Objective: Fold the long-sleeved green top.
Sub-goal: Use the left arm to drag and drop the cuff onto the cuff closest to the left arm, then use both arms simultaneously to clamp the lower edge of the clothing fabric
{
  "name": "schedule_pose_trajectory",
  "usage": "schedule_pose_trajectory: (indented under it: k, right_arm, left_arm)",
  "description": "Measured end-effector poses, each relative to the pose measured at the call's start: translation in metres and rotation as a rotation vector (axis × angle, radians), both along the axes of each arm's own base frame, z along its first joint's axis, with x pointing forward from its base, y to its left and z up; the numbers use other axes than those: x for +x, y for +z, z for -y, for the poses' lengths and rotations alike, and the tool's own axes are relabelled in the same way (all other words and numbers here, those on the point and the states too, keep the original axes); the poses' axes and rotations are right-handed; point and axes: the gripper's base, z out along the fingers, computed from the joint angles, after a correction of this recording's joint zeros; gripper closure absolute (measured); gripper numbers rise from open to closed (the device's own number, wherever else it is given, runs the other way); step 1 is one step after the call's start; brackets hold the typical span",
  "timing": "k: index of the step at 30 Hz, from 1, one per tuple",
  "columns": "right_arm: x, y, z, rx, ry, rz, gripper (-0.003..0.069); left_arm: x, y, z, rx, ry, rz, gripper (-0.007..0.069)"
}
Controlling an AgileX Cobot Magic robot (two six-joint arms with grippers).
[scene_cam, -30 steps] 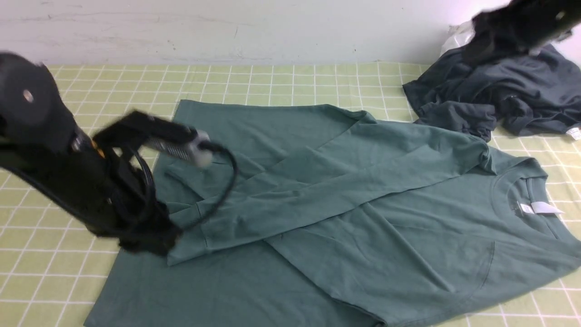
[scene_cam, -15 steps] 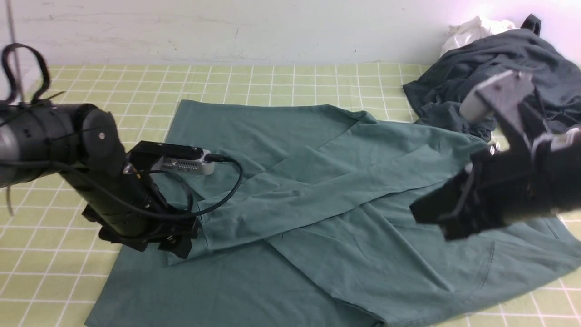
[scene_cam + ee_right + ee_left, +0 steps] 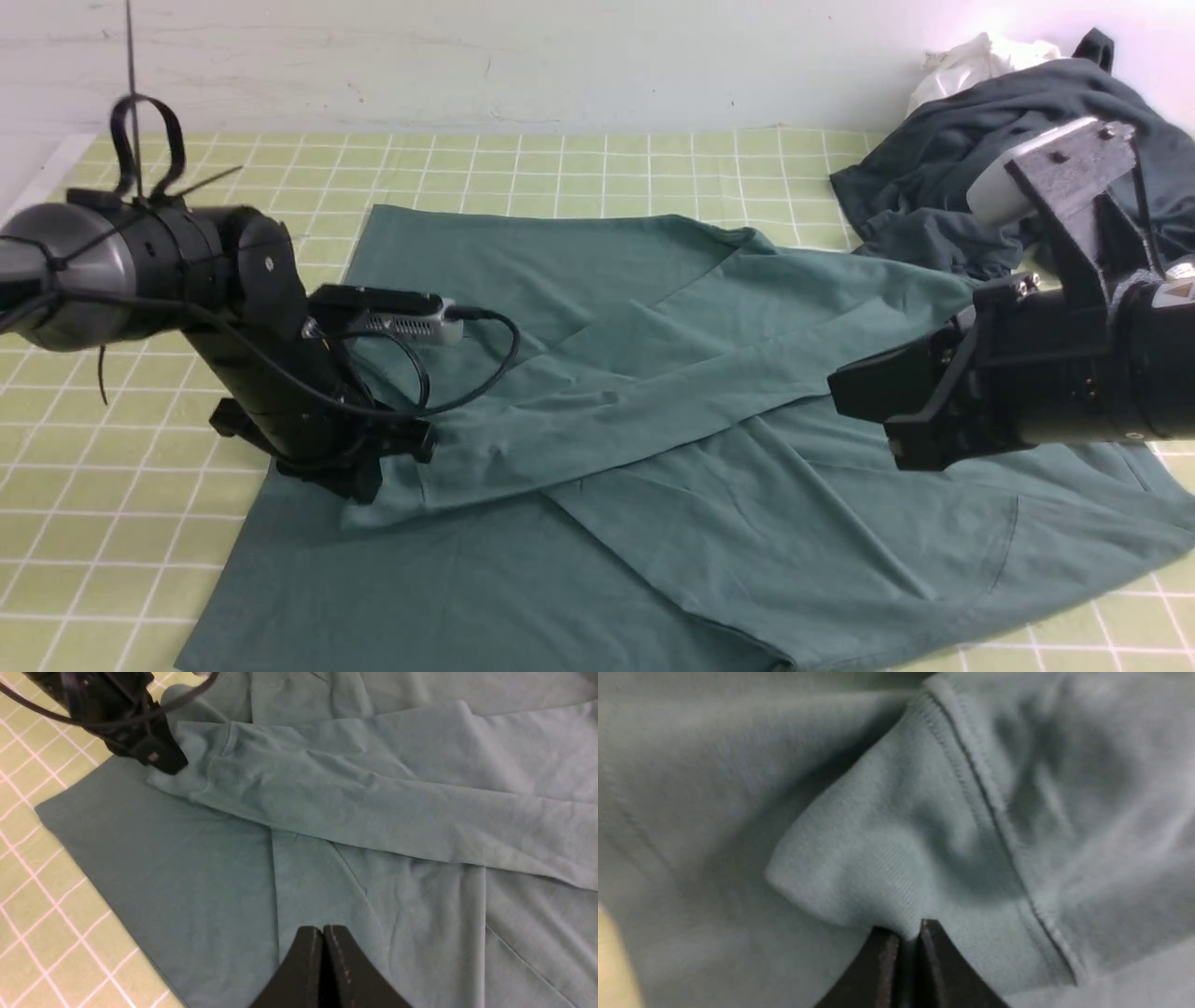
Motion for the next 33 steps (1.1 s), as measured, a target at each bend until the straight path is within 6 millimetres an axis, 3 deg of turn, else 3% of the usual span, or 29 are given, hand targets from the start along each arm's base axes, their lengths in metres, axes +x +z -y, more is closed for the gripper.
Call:
schedule_pose_trajectory:
  k: [4,10,15,17,20,23,26,27,30,33]
  right_arm:
    - [0.0,0.0,0.0,-0.007,0.008,0.009,0.0666]
    - [0.0,0.0,0.0,-0.023,0.028,0.027,0.0666]
    - [-0.001,0.0,0.0,-0.023,0.034,0.022,0.0666]
    - [-0.001,0.0,0.0,-0.025,0.039,0.021,0.0666]
    - [-0.003,-0.001,-0.001,-0.037,0.064,0.02,0.0666]
    - [-0.004,-0.002,-0.001,-0.041,0.082,0.008,0.0666]
    - [-0.005,-0.002,-0.002,-0.033,0.086,0.002,0.0666]
    - [-0.005,-0.002,-0.002,-0.034,0.086,0.002,0.0666]
    - [-0.005,-0.001,-0.003,-0.023,0.098,0.01,0.0666]
    - [-0.005,0.0,-0.004,-0.026,0.118,0.029,0.0666]
  left_arm:
    - [-0.007,0.027,-0.006,0.059,-0.048,0.012,0.0608]
    - [-0.014,0.022,-0.021,0.241,-0.147,-0.078,0.0581]
    - [-0.015,0.019,-0.023,0.27,-0.184,-0.102,0.0426]
    - [-0.018,0.023,-0.024,0.277,-0.188,-0.13,0.0287]
    - [-0.028,0.035,-0.025,0.283,-0.202,-0.145,0.0165]
    - [-0.045,0.043,-0.021,0.284,-0.371,-0.116,0.0123]
    - [-0.063,0.031,-0.016,0.284,-0.686,-0.101,0.0123]
    - [-0.063,0.031,-0.016,0.283,-0.686,-0.099,0.0123]
    - [-0.076,0.003,-0.014,0.241,-0.982,-0.139,0.0141]
    - [-0.083,-0.015,-0.014,0.202,-1.09,-0.183,0.0181]
